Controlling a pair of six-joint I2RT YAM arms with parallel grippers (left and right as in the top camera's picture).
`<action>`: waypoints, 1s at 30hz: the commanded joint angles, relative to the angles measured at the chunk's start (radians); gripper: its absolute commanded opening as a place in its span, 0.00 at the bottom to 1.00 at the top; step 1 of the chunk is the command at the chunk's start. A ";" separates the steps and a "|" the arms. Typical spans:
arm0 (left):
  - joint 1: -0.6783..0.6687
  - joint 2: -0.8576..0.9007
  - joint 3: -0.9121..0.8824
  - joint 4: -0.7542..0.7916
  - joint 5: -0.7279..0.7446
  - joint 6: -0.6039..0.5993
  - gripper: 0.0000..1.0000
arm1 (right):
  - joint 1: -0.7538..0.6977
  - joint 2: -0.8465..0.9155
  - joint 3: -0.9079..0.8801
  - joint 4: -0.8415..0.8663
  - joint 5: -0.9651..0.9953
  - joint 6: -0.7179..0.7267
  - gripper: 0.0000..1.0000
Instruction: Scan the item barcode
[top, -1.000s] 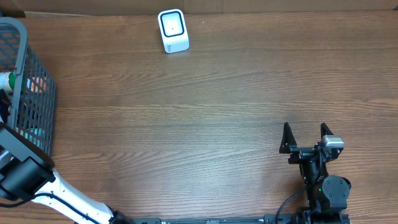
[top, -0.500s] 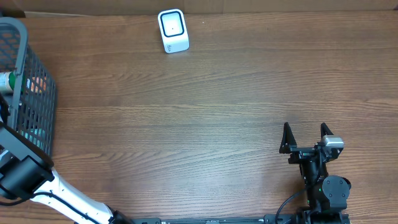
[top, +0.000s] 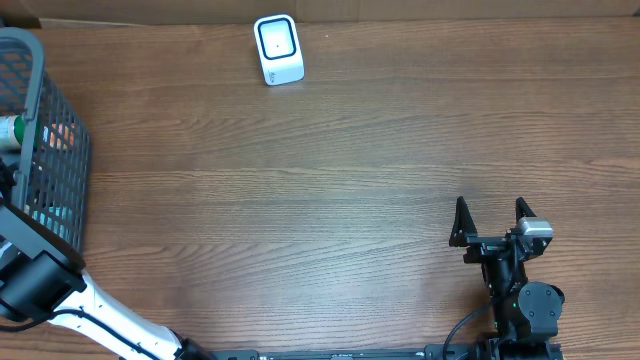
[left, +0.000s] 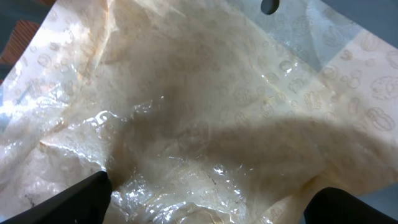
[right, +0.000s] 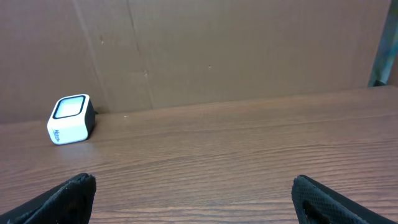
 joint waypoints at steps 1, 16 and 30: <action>0.013 0.025 -0.023 0.029 -0.026 -0.013 0.90 | -0.002 -0.005 -0.010 0.006 0.005 -0.005 1.00; 0.013 0.023 -0.086 0.070 -0.029 -0.007 0.04 | -0.002 -0.005 -0.010 0.006 0.005 -0.005 1.00; 0.011 -0.071 0.451 -0.258 0.140 -0.090 0.04 | -0.002 -0.005 -0.010 0.006 0.005 -0.005 0.99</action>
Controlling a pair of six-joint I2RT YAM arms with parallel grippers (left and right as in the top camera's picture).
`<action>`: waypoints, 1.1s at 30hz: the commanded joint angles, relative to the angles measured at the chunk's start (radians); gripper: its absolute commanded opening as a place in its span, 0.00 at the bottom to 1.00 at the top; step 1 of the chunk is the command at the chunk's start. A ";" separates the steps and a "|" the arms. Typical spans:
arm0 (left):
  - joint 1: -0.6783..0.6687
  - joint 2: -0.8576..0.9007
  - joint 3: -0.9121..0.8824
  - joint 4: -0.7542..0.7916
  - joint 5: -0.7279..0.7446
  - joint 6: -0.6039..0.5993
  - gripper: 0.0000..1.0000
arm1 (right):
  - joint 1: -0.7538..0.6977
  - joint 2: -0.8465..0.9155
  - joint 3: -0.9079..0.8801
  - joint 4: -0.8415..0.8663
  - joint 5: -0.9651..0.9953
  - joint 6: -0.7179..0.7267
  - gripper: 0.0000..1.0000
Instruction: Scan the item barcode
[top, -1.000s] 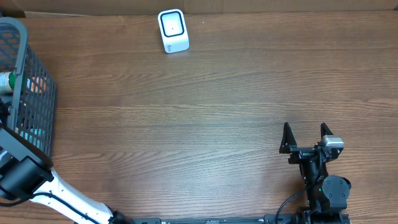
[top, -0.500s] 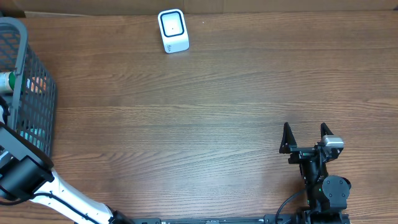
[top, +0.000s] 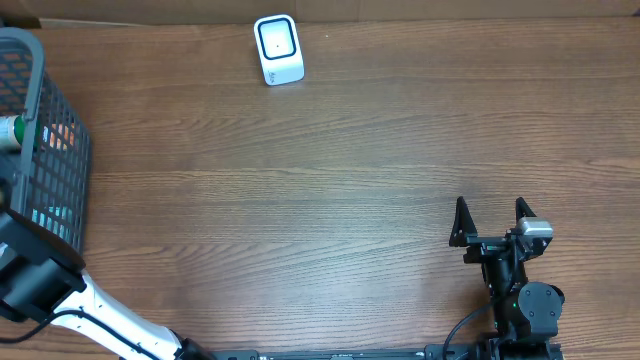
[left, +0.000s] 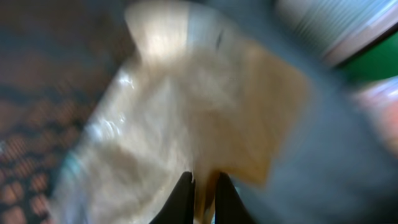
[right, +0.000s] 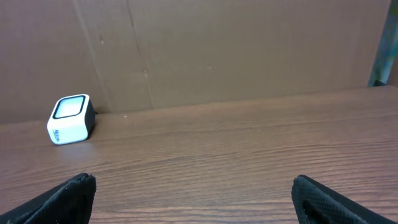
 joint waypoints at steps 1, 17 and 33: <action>0.010 -0.079 0.165 -0.038 0.116 -0.030 0.04 | -0.002 -0.005 -0.010 0.006 0.005 -0.005 1.00; 0.011 -0.163 0.154 -0.191 0.132 0.003 1.00 | -0.002 -0.005 -0.010 0.006 0.005 -0.005 1.00; 0.111 -0.140 -0.344 0.123 0.079 0.106 0.99 | -0.002 -0.005 -0.010 0.006 0.005 -0.005 1.00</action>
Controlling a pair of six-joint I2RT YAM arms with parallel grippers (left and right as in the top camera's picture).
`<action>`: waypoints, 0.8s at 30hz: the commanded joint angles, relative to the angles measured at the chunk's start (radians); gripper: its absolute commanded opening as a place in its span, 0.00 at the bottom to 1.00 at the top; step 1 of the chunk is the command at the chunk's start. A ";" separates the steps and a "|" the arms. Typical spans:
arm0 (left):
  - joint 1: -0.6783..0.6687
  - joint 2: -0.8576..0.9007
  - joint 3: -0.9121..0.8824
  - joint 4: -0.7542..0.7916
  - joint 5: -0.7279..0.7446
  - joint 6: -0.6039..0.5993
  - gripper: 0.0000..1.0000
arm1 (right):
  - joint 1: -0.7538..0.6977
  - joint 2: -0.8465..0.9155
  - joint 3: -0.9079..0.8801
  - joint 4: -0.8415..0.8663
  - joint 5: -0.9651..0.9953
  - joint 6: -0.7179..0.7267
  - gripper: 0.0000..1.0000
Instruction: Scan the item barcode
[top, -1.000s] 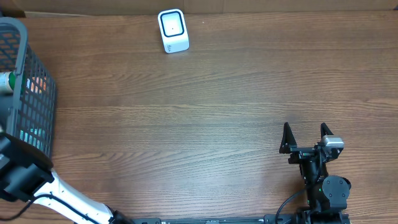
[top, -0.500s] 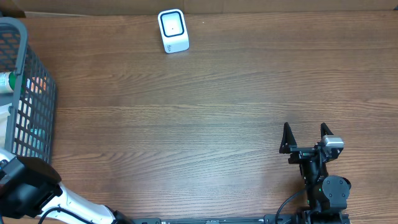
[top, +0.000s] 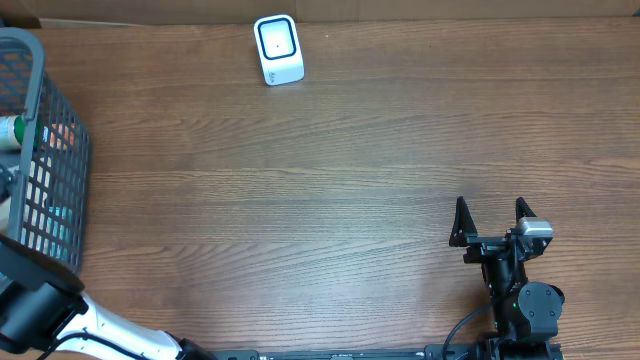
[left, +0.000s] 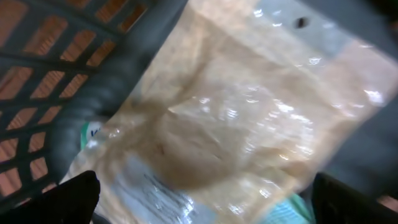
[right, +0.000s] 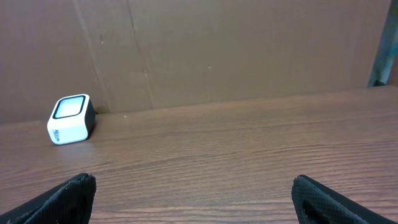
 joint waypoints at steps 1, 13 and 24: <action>0.013 0.008 -0.069 0.055 -0.010 0.043 1.00 | -0.002 -0.005 -0.010 0.006 0.005 -0.004 1.00; 0.031 0.021 -0.192 0.317 0.053 0.079 1.00 | -0.002 -0.005 -0.010 0.006 0.005 -0.004 1.00; 0.031 0.100 -0.193 0.323 0.055 0.077 0.77 | -0.002 -0.005 -0.010 0.006 0.005 -0.004 1.00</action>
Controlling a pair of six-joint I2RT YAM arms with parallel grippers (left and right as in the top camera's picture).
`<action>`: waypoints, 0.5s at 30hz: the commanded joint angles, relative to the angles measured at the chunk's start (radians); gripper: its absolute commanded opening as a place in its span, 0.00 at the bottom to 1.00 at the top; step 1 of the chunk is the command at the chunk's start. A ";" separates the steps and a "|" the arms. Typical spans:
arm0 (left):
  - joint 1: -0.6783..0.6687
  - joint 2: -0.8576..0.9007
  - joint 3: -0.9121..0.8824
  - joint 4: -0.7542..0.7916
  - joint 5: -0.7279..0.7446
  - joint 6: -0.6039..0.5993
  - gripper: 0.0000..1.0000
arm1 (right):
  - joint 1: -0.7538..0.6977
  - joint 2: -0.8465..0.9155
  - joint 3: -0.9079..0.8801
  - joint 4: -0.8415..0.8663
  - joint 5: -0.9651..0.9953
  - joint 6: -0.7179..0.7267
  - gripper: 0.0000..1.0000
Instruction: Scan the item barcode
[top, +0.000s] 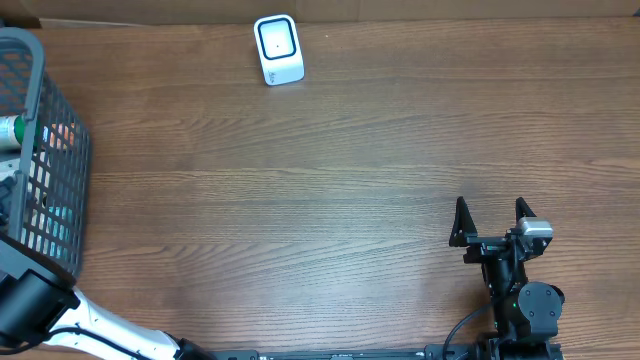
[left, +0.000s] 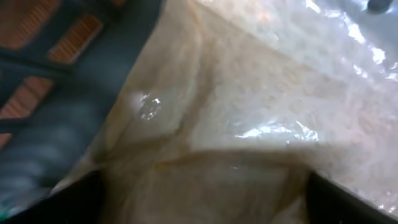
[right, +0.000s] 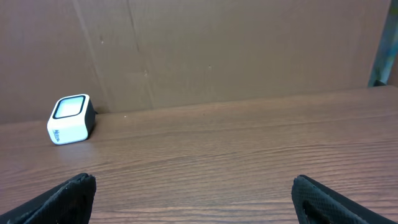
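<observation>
A crinkly tan plastic packet (left: 249, 118) fills the left wrist view, lying inside the grey mesh basket (top: 55, 150). My left gripper (left: 199, 205) is open and close over the packet, with one dark fingertip at each lower corner and the packet between them. In the overhead view that gripper is hidden at the basket; only its arm (top: 30, 300) shows. The white barcode scanner (top: 278, 48) stands at the table's far edge, also visible as the scanner (right: 70, 118) from the right wrist. My right gripper (top: 490, 225) rests open and empty at the near right, fingers (right: 68, 199) wide apart.
The basket's dark wall (left: 68, 74) runs along the left of the packet. Other items show in the basket, among them a green-capped tube (top: 12, 130). A brown cardboard wall (right: 217, 50) stands behind the scanner.
My left gripper has come much closer to the tan packet, which now fills the view. Its jaws are still open. The right arm has not moved.
My left gripper was open close over the packet in the basket. Then its fingers were shut together at the packet's edge in a blurred view. Then it was open again and farther back, and now it is open and close over the packet. The right arm stayed still.
</observation>
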 joint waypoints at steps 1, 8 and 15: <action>0.008 0.028 -0.015 0.001 0.010 0.023 0.65 | -0.002 -0.005 -0.010 0.006 0.005 -0.005 1.00; 0.008 0.029 -0.015 0.000 0.010 0.022 0.04 | -0.002 -0.005 -0.010 0.006 0.005 -0.005 1.00; 0.008 0.026 0.042 -0.055 0.010 0.013 0.04 | -0.002 -0.005 -0.010 0.006 0.005 -0.005 0.99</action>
